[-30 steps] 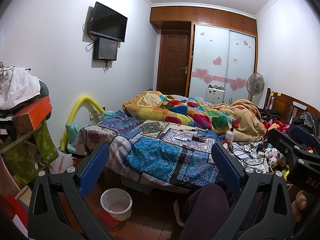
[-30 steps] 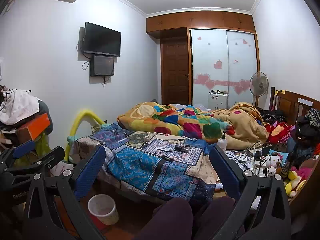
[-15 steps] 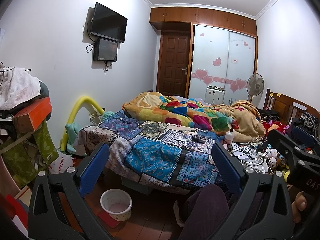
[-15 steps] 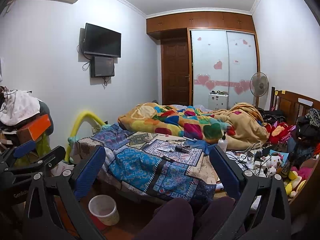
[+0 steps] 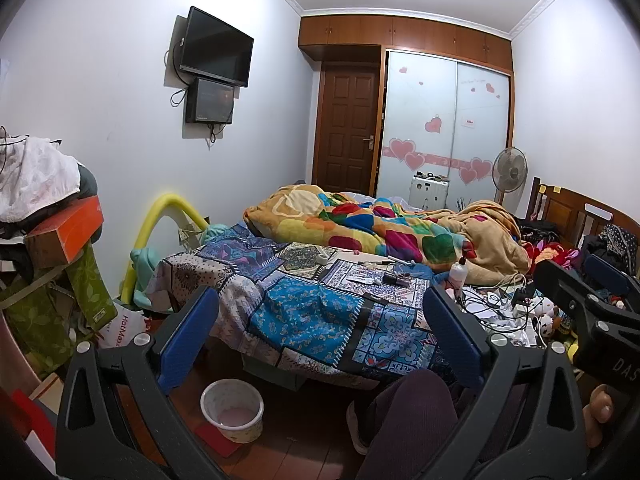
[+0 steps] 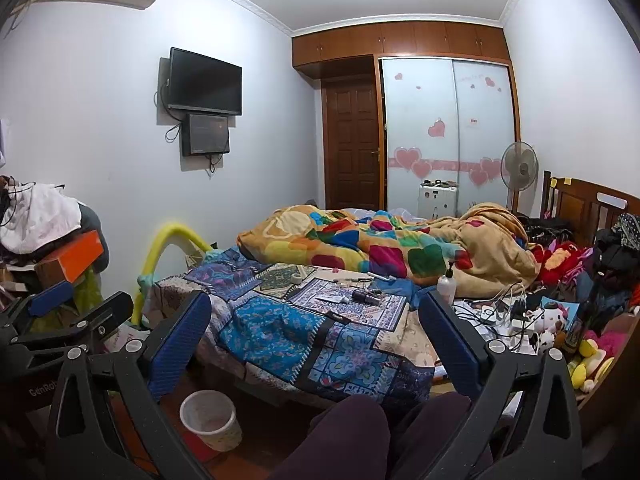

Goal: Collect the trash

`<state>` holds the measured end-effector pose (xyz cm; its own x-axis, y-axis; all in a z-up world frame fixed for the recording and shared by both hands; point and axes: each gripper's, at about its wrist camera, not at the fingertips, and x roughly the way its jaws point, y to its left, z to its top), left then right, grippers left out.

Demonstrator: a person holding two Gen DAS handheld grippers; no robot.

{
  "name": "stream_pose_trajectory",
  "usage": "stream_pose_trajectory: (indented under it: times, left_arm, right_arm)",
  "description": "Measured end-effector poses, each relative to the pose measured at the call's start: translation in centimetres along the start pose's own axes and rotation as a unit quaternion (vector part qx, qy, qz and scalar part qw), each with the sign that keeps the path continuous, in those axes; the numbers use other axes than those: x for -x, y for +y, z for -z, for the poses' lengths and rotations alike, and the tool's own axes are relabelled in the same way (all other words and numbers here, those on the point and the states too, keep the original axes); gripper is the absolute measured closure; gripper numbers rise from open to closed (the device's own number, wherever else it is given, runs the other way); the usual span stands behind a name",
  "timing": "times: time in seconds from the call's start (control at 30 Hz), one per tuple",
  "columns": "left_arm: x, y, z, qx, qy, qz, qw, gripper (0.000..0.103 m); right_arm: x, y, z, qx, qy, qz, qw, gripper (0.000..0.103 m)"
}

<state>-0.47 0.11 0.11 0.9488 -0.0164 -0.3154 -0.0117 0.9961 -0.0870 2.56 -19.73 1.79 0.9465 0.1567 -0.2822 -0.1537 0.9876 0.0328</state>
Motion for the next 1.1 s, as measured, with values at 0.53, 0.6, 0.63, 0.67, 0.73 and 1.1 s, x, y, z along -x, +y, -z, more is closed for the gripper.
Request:
stream_pose_trajectory:
  times: [0.53,0.6,0.63,0.67,0.73,1.1]
  left_arm:
    - [-4.0,-1.4,-1.7,-0.004,0.001,0.001,1.0000,0.000]
    - [-5.4,-1.7,-2.3,-0.005,0.001,0.005,1.0000,0.000]
    - [-6.1,-1.9,-2.5,-0.004,0.001,0.006,1.0000,0.000]
    - [-6.8,-2.0,-2.6,-0.003,0.000,0.006,1.0000,0.000]
    - [-8.4,-2.4,-2.9,0.001,-0.001,0.008,1.0000,0.000]
    - [-21.9,-5.5,-2.9,-0.014,0.070,0.016,0.9973,0.000]
  right_arm:
    - [-3.3,-1.9,-1.0,-0.014,-0.007,0.013,1.000,0.000]
    - [-4.6,-2.6,-1.3,-0.016,-0.003,0.021,1.000,0.000]
    - [-5.2,-2.9,-1.3,-0.017,0.000,0.024,1.000,0.000]
    - [-5.8,-3.3,-1.3,-0.018,0.002,0.027,0.999,0.000]
    - [-7.4,-4.1,-1.4,-0.018,0.007,0.039,0.999,0.000]
    - [-16.8,-9.3,-0.3,-0.012,0.072,0.071,0.995,0.000]
